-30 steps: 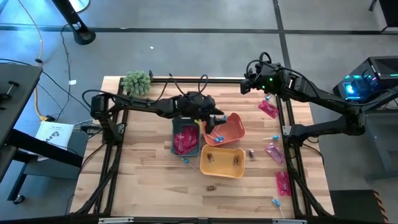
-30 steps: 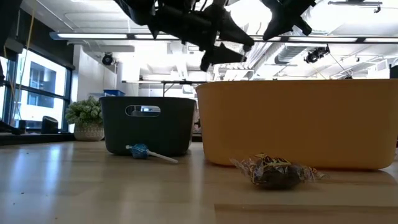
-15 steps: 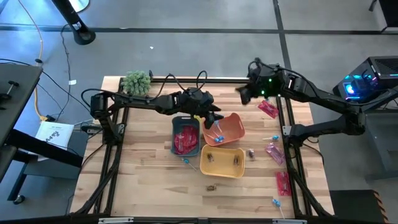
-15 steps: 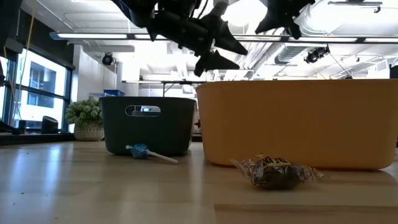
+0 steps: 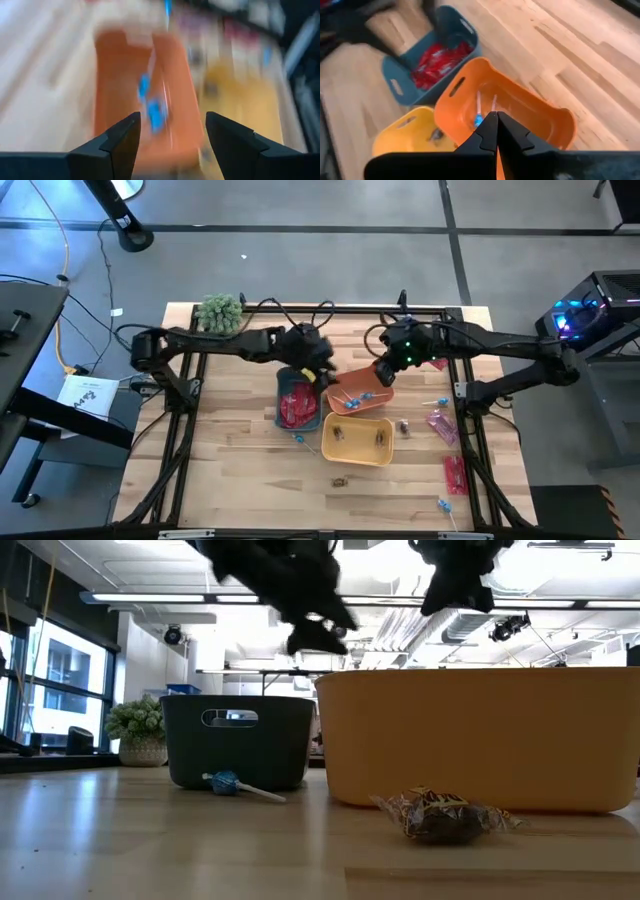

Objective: Sort candy
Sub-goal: Adjust the blue bin

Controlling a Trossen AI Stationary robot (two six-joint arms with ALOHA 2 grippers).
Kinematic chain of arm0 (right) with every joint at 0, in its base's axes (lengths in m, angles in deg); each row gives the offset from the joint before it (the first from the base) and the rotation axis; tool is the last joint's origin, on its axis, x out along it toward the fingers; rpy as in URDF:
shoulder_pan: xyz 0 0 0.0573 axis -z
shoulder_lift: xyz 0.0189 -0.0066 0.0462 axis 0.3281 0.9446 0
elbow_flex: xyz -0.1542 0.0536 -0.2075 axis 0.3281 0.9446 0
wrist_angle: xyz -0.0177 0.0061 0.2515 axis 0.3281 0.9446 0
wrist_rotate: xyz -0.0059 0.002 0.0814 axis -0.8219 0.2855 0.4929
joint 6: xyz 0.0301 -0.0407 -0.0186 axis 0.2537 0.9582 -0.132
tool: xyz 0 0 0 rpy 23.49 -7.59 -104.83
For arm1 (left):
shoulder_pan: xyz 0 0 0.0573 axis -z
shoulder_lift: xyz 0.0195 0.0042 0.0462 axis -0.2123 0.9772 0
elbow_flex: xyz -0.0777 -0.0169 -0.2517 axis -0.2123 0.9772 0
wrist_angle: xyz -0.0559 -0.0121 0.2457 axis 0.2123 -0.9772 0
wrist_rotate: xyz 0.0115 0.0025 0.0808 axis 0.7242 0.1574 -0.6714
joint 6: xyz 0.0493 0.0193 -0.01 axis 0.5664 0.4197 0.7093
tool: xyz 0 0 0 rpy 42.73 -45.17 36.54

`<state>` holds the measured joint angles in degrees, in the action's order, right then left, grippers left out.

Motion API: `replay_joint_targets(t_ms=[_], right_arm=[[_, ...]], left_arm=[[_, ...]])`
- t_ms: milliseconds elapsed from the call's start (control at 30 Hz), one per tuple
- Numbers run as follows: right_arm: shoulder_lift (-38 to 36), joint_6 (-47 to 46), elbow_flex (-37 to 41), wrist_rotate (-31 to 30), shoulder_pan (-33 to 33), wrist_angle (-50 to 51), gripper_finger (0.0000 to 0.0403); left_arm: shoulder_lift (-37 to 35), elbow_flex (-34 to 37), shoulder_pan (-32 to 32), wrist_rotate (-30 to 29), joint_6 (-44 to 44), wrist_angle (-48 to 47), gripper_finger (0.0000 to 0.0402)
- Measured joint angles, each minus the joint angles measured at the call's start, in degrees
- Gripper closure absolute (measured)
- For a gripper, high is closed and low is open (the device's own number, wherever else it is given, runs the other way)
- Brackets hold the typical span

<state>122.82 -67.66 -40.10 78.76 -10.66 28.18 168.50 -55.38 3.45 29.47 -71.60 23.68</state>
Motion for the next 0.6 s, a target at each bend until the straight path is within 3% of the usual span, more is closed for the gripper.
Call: replay_joint_targets(t_ms=[133,300,467,600], right_arm=[[1.3,2.1,0.0,-0.5,0.3,-0.1,0.0403],[1.8,6.6,0.0,-0.5,1.6,-1.9,0.0403],[1.8,10.8,0.0,0.0,2.4,-3.5,0.0403],[1.8,15.7,0.0,1.5,2.4,-4.7,0.0403]], left_arm=[[-5.3,3.9,4.7,-3.7,5.9,-10.8,0.0186],[-8.7,9.4,12.1,-10.5,8.7,-15.6,0.0186],[-11.0,9.0,18.0,-14.0,0.9,-11.6,0.0188],[-10.5,8.9,21.9,-14.9,0.2,-9.0,0.0211]])
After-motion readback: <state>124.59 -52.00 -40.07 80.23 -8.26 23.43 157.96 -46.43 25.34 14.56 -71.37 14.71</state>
